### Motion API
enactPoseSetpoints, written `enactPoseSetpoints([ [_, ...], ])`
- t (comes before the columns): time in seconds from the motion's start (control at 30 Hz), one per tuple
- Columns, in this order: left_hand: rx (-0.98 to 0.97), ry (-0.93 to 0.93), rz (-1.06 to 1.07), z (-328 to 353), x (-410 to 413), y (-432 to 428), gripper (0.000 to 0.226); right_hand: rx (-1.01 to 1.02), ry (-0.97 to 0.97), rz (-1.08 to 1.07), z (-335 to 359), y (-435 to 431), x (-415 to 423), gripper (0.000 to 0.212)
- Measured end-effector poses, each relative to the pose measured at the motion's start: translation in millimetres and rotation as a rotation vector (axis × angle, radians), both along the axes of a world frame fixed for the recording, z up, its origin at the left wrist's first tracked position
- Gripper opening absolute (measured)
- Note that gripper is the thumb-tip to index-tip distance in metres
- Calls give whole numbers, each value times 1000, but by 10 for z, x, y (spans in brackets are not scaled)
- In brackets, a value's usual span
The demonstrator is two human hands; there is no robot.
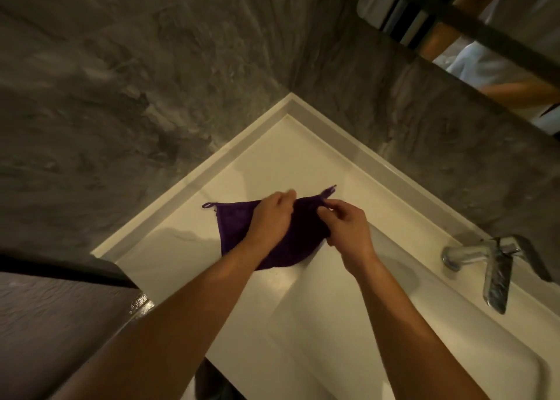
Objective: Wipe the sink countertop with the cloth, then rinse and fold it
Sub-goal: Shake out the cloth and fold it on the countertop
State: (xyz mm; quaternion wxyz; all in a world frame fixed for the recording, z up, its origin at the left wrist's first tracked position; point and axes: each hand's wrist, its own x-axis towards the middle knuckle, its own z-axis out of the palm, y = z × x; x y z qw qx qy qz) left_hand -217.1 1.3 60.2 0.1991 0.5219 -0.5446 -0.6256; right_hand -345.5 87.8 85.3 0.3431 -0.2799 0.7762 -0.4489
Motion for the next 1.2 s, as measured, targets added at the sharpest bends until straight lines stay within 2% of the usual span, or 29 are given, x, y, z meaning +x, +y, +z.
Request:
enactPoseSetpoints([
  [0.07,391,201,64,142,47,-228,56,14,166,145,78,-101,253,22],
  [0.1,471,241,36,169,108,-326,56,27,221,229,96,-134,384,25],
  [0.2,457,188,-32,147,323,-508,39,41,295,418,86,-160,755,31],
  [0.3,347,53,48,37,513,-577,25,26,311,462,-39,-134,1065,34],
  [0.4,211,-12,67,-137,722,-573,20,87,402,481,-245,-70,1256,33],
  [0.53,-210,-261,-57,-253,906,-471,15,148,463,553,-419,31,1468,28],
  [0.63,-388,-382,-89,-316,950,-373,11,147,466,603,-511,87,1548,29],
  [0.7,-501,-479,-93,-363,969,-290,32,105,498,600,-530,134,1529,25],
  [0.77,-644,-590,-59,-392,969,-179,59,15,573,488,-534,154,1423,27],
  [0.8,-708,-614,-50,-395,963,-118,64,-30,643,415,-549,128,1334,31],
  [0.87,-811,-607,-109,-467,960,11,61,-51,797,330,-613,15,1116,40],
  [0.9,-852,-597,-162,-545,968,77,56,-18,841,363,-645,-53,1012,46],
  [1.0,-881,-710,-320,-747,1001,238,61,200,876,642,-776,-139,823,60],
  [1.07,-877,-798,-395,-772,1003,228,66,277,881,737,-865,-118,758,63],
  [1.2,-964,-759,-514,-787,948,-26,68,347,905,648,-904,-146,743,66],
])
